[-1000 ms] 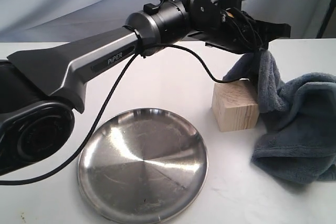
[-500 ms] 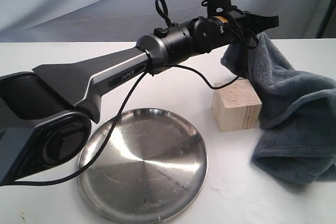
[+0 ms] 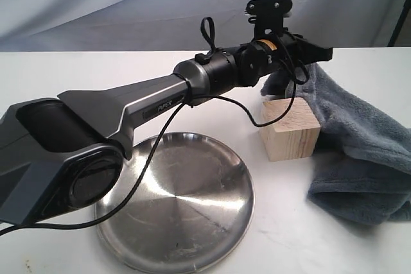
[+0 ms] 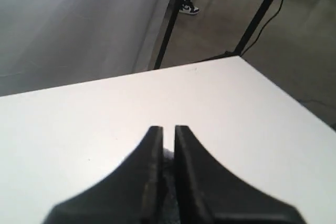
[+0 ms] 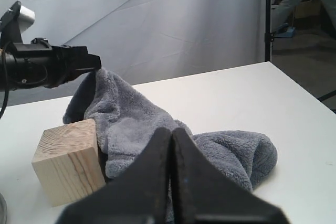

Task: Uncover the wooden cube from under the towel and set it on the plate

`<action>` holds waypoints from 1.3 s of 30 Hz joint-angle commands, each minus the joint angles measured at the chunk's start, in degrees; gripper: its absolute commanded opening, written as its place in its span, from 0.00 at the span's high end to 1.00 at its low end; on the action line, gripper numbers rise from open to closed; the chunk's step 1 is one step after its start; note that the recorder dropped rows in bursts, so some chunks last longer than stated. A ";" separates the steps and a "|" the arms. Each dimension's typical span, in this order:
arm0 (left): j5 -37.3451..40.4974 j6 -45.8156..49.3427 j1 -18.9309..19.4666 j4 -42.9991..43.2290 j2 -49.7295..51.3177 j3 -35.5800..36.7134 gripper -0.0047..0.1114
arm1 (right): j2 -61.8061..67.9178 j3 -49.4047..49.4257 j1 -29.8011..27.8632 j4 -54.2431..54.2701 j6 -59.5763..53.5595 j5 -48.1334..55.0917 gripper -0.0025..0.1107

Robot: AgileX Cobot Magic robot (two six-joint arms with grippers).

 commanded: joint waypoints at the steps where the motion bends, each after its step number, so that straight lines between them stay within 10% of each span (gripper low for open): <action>1: 2.08 0.38 -0.30 7.37 -0.30 -0.02 0.73 | -0.18 0.22 0.08 0.14 -0.43 -0.05 0.98; 12: 11.23 0.00 -0.30 7.37 0.49 -0.02 0.22 | -0.18 0.22 0.08 0.14 -0.43 -0.05 0.98; 23: 26.13 0.25 -0.30 20.69 -8.80 -0.02 0.19 | -0.18 0.22 0.08 0.14 -0.43 -0.05 0.98; 27: 34.29 3.53 -0.30 21.83 -11.94 -0.02 0.28 | -0.18 0.22 0.08 0.14 -0.43 -0.05 0.98; 39: 59.87 22.39 -0.19 24.95 -14.61 -0.02 0.96 | -0.18 0.22 0.08 0.14 -0.43 -0.05 0.98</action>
